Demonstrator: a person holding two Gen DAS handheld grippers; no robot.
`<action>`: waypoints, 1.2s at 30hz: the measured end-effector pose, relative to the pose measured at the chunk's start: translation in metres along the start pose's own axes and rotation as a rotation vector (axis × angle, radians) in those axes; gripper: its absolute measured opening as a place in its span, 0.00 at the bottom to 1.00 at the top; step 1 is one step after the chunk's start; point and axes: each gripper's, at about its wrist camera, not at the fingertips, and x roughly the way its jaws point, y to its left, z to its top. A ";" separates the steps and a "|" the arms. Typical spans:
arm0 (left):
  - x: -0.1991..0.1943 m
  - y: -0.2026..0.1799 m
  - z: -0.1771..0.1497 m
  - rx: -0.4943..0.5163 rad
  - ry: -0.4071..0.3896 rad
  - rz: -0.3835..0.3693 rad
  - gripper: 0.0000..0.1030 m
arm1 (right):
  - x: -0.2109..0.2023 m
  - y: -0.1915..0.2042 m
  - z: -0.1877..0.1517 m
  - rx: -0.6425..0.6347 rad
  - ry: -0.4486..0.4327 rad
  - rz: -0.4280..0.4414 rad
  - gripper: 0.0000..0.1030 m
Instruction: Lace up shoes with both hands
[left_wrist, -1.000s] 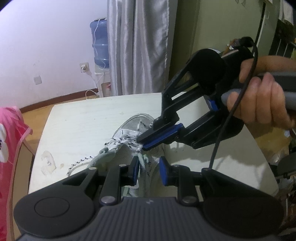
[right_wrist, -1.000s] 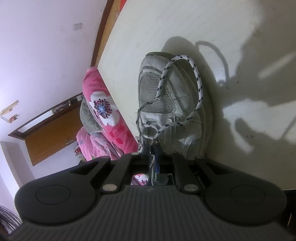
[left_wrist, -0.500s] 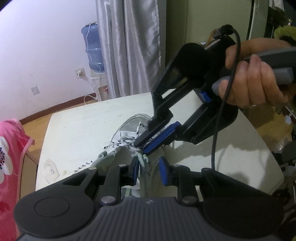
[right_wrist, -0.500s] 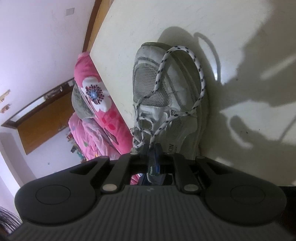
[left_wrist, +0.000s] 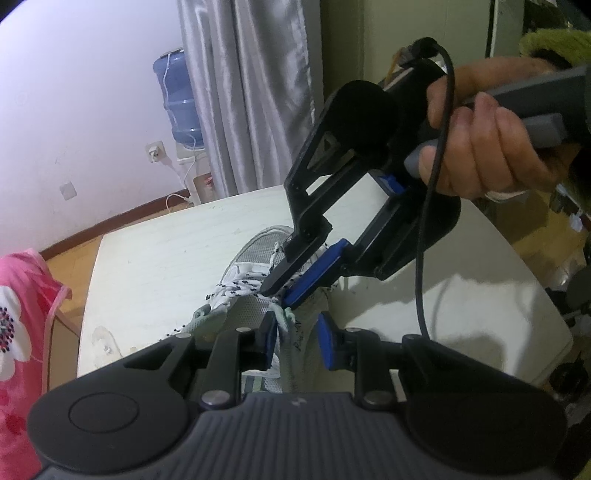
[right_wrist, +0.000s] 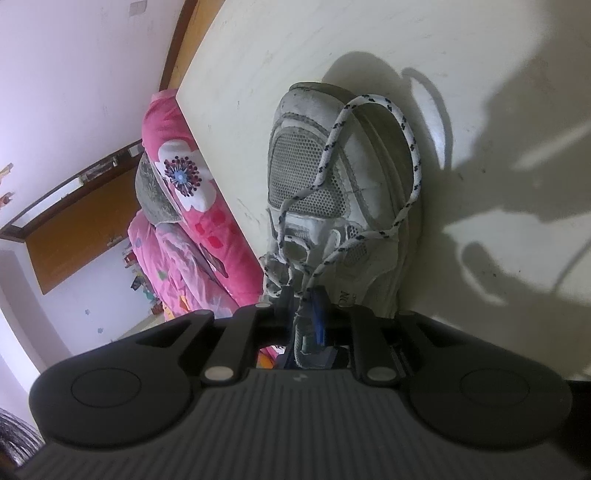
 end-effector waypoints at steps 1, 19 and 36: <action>0.000 0.000 0.001 0.006 0.000 0.001 0.23 | 0.000 0.000 0.000 -0.003 0.002 -0.002 0.10; -0.010 0.018 0.000 -0.063 0.008 -0.029 0.26 | -0.001 -0.029 -0.002 0.054 -0.031 0.121 0.03; -0.006 0.010 0.005 -0.094 0.015 -0.052 0.26 | -0.006 -0.029 0.012 0.128 0.020 0.110 0.06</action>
